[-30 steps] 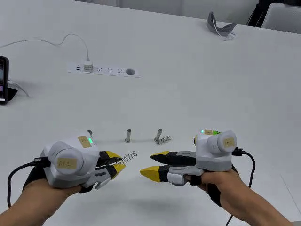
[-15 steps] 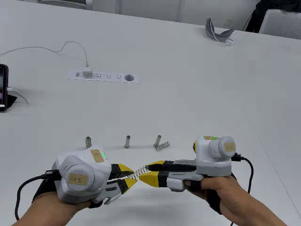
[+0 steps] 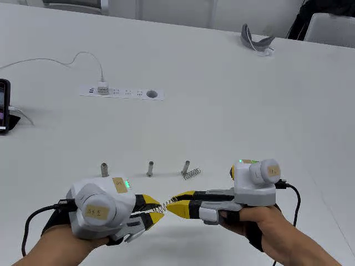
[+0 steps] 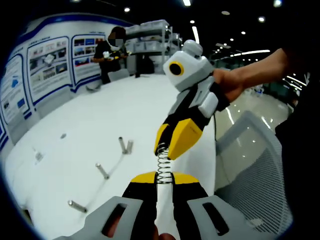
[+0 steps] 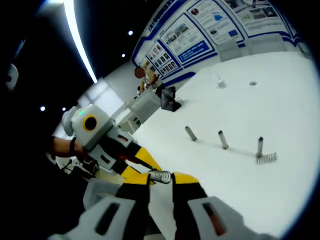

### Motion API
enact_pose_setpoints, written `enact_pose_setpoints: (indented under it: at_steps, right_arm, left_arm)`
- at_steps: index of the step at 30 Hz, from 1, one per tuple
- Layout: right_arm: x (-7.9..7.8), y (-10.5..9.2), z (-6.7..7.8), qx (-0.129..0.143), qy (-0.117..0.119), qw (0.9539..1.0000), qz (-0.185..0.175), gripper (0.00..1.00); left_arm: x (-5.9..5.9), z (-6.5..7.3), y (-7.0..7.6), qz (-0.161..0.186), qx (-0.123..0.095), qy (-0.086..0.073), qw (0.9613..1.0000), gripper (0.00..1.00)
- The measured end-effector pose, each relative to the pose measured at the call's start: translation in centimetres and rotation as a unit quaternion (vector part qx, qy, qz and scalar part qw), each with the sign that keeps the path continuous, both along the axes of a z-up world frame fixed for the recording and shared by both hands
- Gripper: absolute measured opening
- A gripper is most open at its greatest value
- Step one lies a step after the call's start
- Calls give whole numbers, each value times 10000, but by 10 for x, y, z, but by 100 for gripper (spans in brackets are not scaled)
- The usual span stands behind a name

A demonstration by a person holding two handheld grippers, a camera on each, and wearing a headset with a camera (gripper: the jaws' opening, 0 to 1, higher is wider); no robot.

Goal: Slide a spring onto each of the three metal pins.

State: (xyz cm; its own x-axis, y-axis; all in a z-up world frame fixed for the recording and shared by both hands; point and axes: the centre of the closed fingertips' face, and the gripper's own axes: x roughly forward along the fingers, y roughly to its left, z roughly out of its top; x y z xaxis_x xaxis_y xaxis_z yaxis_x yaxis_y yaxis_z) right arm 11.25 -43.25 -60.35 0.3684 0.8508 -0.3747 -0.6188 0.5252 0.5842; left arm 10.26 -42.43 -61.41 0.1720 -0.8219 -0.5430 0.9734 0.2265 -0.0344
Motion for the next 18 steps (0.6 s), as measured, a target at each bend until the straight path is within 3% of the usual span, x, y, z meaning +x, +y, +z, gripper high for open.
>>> enact_pose_setpoints:
  at_steps: [10,18]
  right_arm:
    - [4,3,10,20,-70,9999,152,13]
    - [7,3,22,-316,-332,9972,590,12]
  left_arm:
    - [3,0,0,-69,26,12,10000,10]
    - [8,6,-4,-86,-139,94,9998,10]
